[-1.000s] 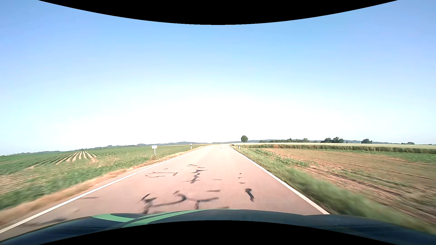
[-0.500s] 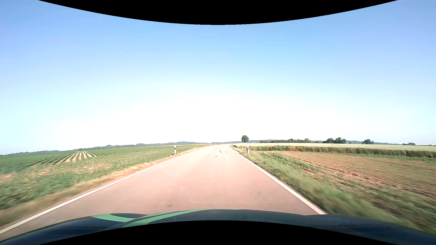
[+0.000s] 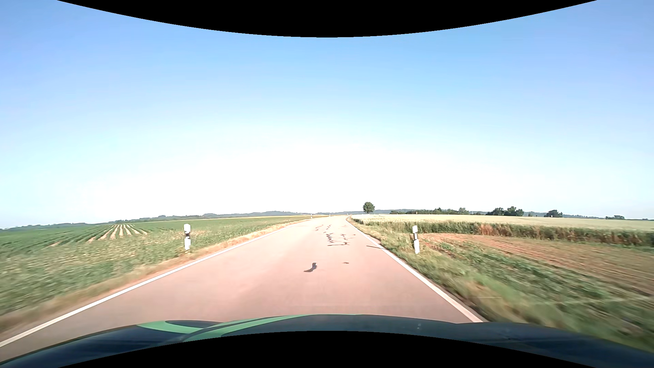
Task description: Follow the waypoints while adhering to traffic rules and regulations
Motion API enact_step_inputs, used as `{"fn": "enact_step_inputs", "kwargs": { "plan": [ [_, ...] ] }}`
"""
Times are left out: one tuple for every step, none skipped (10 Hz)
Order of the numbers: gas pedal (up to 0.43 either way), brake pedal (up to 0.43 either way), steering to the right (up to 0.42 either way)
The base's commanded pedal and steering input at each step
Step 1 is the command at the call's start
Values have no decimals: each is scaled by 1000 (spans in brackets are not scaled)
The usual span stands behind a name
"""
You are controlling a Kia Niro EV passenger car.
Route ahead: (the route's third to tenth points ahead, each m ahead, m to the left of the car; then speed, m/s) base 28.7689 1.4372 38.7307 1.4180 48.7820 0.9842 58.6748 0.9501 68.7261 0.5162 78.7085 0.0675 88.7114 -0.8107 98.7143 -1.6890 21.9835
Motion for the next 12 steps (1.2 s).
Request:
{"fn": "enact_step_inputs", "kwargs": {
  "plan": [
    [240,0,1],
    [240,0,1],
    [240,0,2],
    [228,0,2],
    [220,0,2],
    [220,0,2],
    [220,0,2],
    [220,0,1],
    [220,0,2],
    [220,0,4],
    [228,0,4],
    [240,0,4]
  ]
}}
